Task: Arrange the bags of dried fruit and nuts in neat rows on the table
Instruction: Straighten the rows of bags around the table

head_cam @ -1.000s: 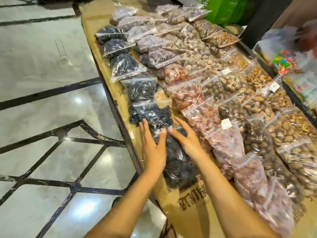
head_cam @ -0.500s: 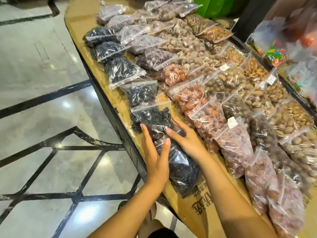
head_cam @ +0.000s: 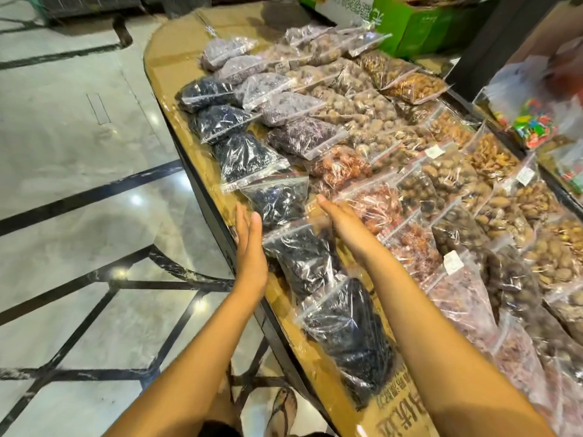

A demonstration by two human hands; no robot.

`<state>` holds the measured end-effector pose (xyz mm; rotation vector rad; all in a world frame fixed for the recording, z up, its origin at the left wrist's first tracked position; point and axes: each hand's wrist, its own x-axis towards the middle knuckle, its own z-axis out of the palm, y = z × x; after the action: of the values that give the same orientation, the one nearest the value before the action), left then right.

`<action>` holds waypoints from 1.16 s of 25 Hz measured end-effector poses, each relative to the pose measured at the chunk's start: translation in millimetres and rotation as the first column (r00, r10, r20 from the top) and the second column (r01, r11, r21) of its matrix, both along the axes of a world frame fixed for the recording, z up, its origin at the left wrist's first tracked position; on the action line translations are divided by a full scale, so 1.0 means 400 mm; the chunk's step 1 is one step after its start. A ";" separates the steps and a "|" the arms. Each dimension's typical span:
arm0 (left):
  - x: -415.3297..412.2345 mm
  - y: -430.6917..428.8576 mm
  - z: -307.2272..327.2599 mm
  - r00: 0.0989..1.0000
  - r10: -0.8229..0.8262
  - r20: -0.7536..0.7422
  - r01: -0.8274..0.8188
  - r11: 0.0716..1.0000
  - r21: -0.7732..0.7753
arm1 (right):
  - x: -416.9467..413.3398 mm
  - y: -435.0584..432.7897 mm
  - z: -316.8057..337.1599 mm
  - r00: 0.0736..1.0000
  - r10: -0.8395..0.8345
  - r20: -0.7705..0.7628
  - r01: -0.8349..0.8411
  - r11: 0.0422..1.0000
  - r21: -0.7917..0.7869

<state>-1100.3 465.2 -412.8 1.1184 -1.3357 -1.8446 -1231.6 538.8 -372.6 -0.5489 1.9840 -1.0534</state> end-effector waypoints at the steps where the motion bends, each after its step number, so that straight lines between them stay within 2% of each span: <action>1: -0.012 -0.011 -0.008 0.999 -0.035 0.022 0.034 0.999 0.006 | -0.008 -0.026 -0.004 0.999 0.031 0.034 -0.032 0.999 0.041; 3: -0.028 -0.023 -0.027 0.997 -0.071 0.013 0.070 0.997 0.038 | -0.002 -0.076 -0.015 0.996 0.064 0.068 -0.067 0.997 0.035; 5: -0.033 -0.028 -0.047 0.997 -0.065 -0.035 0.067 0.996 0.057 | 0.009 -0.101 -0.027 0.995 0.013 0.096 -0.013 1.000 0.003; 8: -0.024 -0.015 -0.064 0.989 -0.077 -0.130 0.079 0.997 0.015 | -0.001 -0.091 -0.053 0.993 -0.064 0.096 0.071 0.995 -0.069; 10: -0.021 -0.009 -0.076 0.982 -0.116 -0.150 0.110 0.993 -0.043 | -0.012 -0.087 -0.064 0.998 -0.055 0.039 0.058 0.996 -0.074; 13: -0.035 -0.012 -0.080 0.988 -0.110 -0.106 0.110 0.994 -0.001 | -0.010 -0.104 -0.067 0.986 0.102 -0.131 -0.094 0.993 0.072; 16: -0.040 0.007 -0.053 0.990 -0.027 -0.142 0.033 0.998 0.044 | -0.018 -0.103 -0.065 0.966 0.178 -0.189 -0.165 0.983 0.082; 19: -0.045 0.020 -0.041 0.995 -0.028 -0.099 0.032 0.999 0.044 | -0.028 -0.097 -0.072 0.953 0.213 -0.216 -0.177 0.968 0.176; 21: -0.046 0.014 -0.031 0.993 -0.055 -0.100 0.065 0.993 0.094 | -0.025 -0.099 -0.080 0.931 0.233 -0.282 -0.156 0.950 0.271; 23: -0.034 -0.003 -0.015 0.994 -0.075 -0.076 0.083 0.990 0.113 | -0.012 -0.100 -0.077 0.898 0.238 -0.370 -0.126 0.945 0.301; 25: -0.007 -0.043 0.006 0.998 -0.057 0.008 0.057 0.998 0.002 | 0.006 -0.103 -0.051 0.834 0.230 -0.501 -0.097 0.956 0.278; 27: 0.022 -0.121 0.013 0.997 -0.019 0.081 0.037 0.974 -0.223 | 0.030 -0.127 -0.010 0.762 0.228 -0.606 -0.099 0.966 0.239; 29: 0.038 -0.246 0.012 0.972 -0.081 0.221 0.184 0.846 -0.501 | 0.051 -0.186 0.025 0.690 0.235 -0.685 -0.117 0.970 0.214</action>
<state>-1085.0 366.7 -407.9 0.9395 -1.9225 -1.3491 -1211.4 464.4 -362.5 -1.1732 2.5755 -0.5825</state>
